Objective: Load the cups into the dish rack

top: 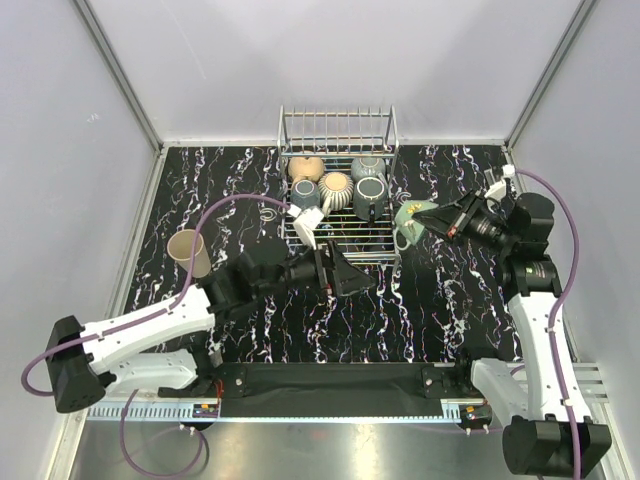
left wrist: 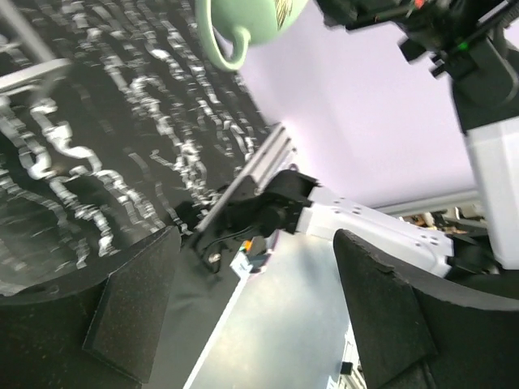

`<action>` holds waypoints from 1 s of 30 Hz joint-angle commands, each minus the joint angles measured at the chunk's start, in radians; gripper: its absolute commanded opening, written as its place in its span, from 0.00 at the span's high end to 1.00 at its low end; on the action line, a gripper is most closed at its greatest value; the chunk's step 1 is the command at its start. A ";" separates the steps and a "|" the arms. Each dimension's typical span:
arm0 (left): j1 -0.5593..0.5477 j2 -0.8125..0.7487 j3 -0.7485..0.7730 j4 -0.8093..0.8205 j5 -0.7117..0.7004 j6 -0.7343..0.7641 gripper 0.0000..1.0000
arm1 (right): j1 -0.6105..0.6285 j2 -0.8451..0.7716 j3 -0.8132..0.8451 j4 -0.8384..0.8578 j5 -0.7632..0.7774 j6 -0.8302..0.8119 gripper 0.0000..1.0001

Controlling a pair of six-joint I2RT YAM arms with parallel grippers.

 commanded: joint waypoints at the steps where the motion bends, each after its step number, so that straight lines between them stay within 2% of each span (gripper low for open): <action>1: -0.067 0.017 0.015 0.189 -0.111 0.018 0.19 | 0.008 -0.048 0.044 0.324 -0.189 0.155 1.00; 5: -0.107 0.062 0.046 0.237 -0.120 0.043 0.18 | 0.008 -0.075 0.040 0.491 -0.253 0.297 1.00; 12: -0.113 0.112 0.086 0.354 -0.076 0.050 0.18 | 0.008 -0.127 0.070 0.516 -0.315 0.366 1.00; 16: -0.112 0.142 0.175 0.289 -0.074 0.110 0.18 | 0.009 -0.150 0.052 0.565 -0.343 0.412 1.00; 20: -0.110 0.151 0.230 0.263 -0.064 0.131 0.18 | 0.018 -0.161 0.040 0.568 -0.362 0.409 1.00; 23: -0.106 0.172 0.294 0.162 -0.068 0.130 0.17 | 0.029 -0.168 0.032 0.572 -0.376 0.398 1.00; 25: -0.101 0.180 0.310 0.156 -0.039 0.128 0.17 | 0.034 -0.170 0.029 0.579 -0.382 0.399 1.00; 30: -0.101 0.198 0.338 0.149 -0.006 0.102 0.26 | 0.046 -0.161 0.038 0.622 -0.404 0.419 1.00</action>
